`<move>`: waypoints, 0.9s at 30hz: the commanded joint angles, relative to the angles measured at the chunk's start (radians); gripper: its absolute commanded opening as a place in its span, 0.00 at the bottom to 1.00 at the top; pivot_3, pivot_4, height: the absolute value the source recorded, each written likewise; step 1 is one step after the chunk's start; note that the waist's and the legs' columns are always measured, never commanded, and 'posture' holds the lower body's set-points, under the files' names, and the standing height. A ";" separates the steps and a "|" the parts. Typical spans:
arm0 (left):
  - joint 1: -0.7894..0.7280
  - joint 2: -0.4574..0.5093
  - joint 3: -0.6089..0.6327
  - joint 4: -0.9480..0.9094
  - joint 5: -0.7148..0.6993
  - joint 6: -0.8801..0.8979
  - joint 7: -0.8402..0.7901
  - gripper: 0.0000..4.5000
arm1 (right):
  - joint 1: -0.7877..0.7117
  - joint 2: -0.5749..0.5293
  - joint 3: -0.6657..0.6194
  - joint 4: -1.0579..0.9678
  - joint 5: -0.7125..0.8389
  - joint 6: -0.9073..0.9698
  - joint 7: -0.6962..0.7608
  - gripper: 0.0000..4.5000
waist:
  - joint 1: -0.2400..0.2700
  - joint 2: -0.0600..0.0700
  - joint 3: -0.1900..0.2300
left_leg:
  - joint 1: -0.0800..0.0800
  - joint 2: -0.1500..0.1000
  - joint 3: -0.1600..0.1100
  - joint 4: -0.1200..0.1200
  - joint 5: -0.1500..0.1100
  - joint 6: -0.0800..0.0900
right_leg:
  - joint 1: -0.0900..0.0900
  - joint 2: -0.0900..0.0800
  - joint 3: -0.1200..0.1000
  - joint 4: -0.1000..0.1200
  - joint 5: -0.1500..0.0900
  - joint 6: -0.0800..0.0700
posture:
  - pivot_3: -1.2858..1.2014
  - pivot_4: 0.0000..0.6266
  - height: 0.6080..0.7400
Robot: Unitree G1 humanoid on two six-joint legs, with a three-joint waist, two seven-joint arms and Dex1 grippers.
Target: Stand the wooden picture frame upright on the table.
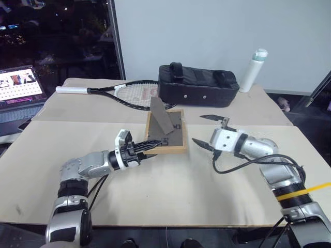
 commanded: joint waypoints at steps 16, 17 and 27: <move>-0.012 0.074 -0.075 -0.034 -0.041 0.019 -0.069 0.26 | -0.053 0.082 0.045 0.010 -0.036 -0.211 -0.059 0.46 | 0.014 0.000 0.000 | 0.000 0.000 -0.001 -0.001 0.002 -0.003 | 0.001 0.000 -0.001 0.000 0.001 -0.002 | 0.52 0.24 0.73; -0.007 0.083 -0.076 -0.042 -0.041 0.015 -0.071 0.26 | -0.050 0.083 0.043 0.009 -0.029 -0.208 -0.054 0.42 | 0.014 0.000 0.000 | 0.000 0.000 -0.001 -0.001 0.002 -0.003 | 0.001 0.000 -0.001 0.000 0.001 -0.002 | 0.52 0.24 0.73; 0.059 0.166 -0.073 -0.269 0.044 -0.052 -0.180 0.26 | -0.050 0.082 0.032 0.015 -0.020 -0.206 -0.041 0.40 | 0.016 0.000 0.000 | 0.000 0.000 -0.003 -0.001 0.002 -0.003 | 0.001 0.000 -0.003 0.001 0.002 -0.005 | 0.52 0.24 0.73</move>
